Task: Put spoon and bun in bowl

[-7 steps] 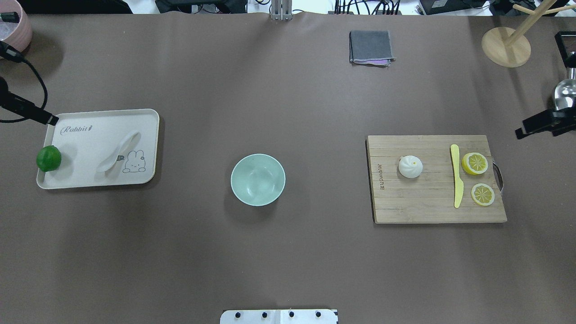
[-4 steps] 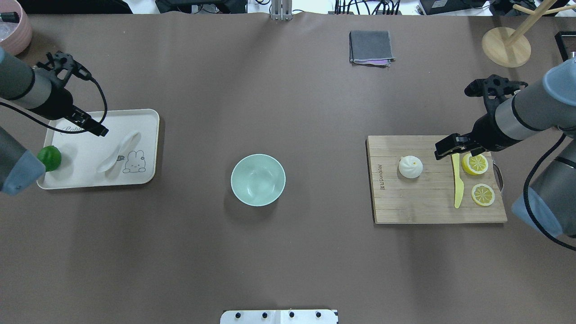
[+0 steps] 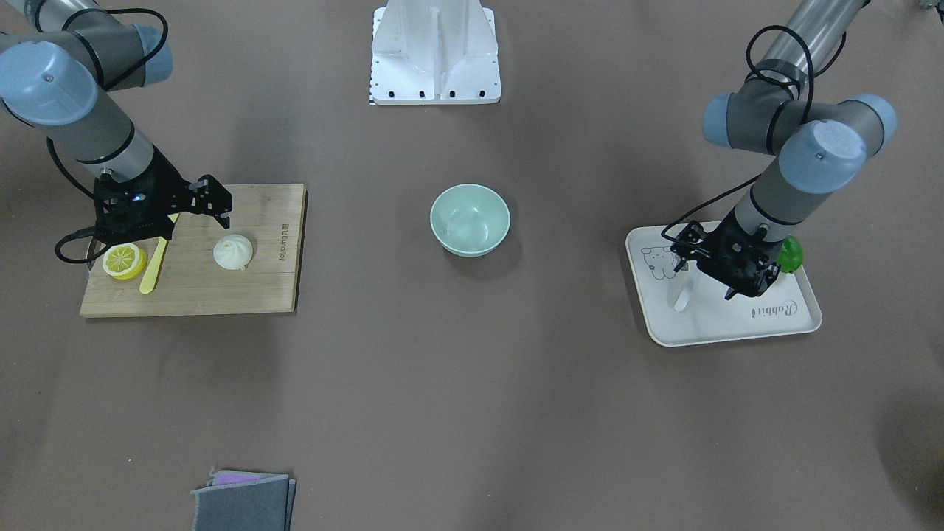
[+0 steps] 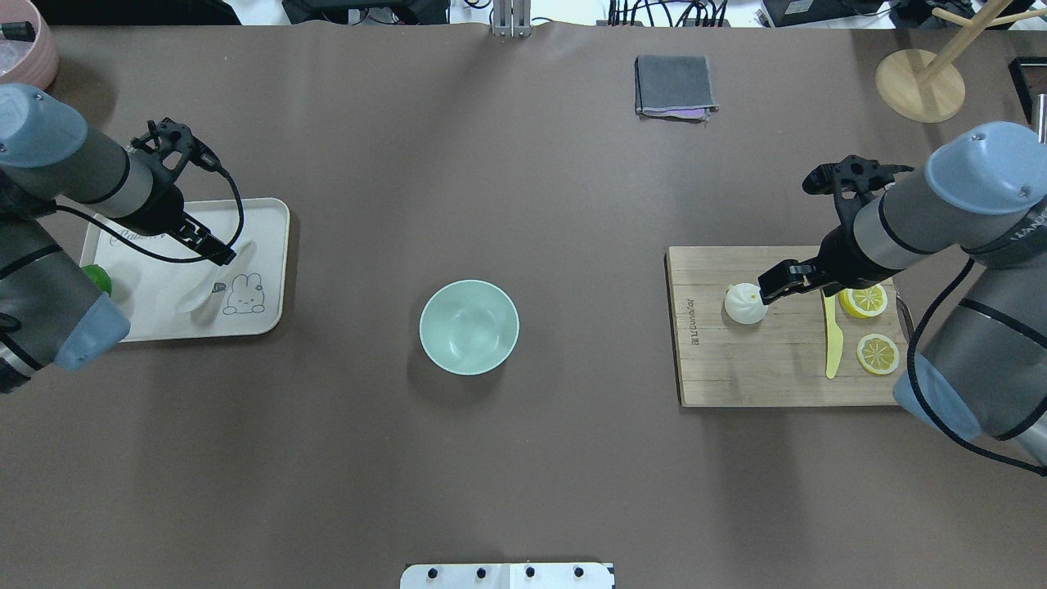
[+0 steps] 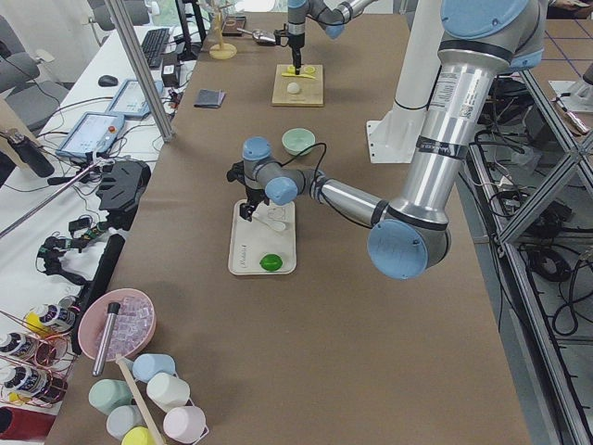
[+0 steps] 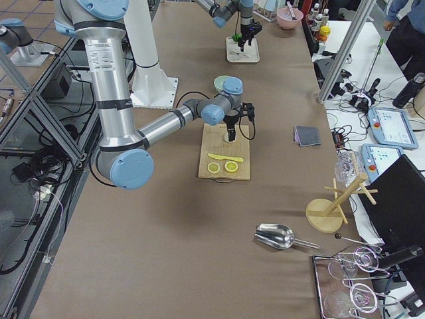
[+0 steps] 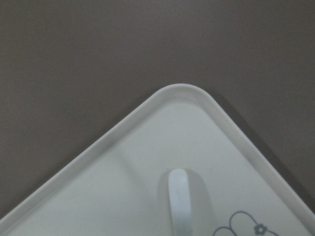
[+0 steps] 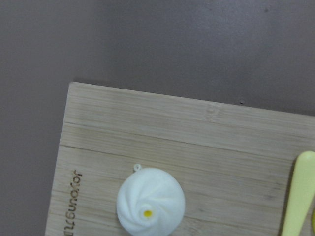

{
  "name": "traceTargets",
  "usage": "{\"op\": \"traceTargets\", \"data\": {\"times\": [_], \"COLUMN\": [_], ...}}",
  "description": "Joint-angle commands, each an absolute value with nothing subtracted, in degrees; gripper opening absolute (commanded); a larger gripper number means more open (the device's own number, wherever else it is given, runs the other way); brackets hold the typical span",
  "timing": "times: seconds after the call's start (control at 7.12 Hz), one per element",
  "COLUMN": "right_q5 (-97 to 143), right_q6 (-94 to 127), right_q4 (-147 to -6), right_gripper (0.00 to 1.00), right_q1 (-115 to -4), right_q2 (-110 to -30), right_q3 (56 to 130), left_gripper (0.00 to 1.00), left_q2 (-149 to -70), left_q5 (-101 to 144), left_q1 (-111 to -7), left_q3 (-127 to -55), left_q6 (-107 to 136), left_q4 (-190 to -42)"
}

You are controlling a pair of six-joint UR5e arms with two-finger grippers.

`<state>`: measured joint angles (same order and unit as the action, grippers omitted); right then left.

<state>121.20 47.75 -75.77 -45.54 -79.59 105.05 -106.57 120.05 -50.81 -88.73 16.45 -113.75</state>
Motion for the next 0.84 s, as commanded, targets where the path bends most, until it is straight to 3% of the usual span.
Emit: {"op": "traceTargets", "data": {"times": [0.0, 0.14, 0.56, 0.7], "right_q5": [120.7, 120.7, 120.8, 120.7], "right_q6": [47.8, 47.8, 47.8, 47.9], "right_q4": [-75.8, -75.8, -75.8, -75.8], "right_gripper": [0.94, 0.94, 0.94, 0.94], "right_q1": [-44.7, -44.7, -44.7, -44.8], "right_q2": [-77.0, -76.7, -76.3, -75.9], "right_q3": [102.0, 101.7, 101.3, 101.4], "left_gripper": [0.83, 0.67, 0.46, 0.12], "left_q2": [-107.3, -107.1, -107.0, -106.9], "left_q5": [120.1, 120.1, 120.1, 120.1], "left_q1": [-50.6, -50.5, -48.5, -48.5], "left_q3": [-86.8, -86.8, -86.9, -87.2], "left_q6": [16.3, 16.5, 18.1, 18.1], "left_q4": [-113.7, -113.8, -113.7, -113.6]}}
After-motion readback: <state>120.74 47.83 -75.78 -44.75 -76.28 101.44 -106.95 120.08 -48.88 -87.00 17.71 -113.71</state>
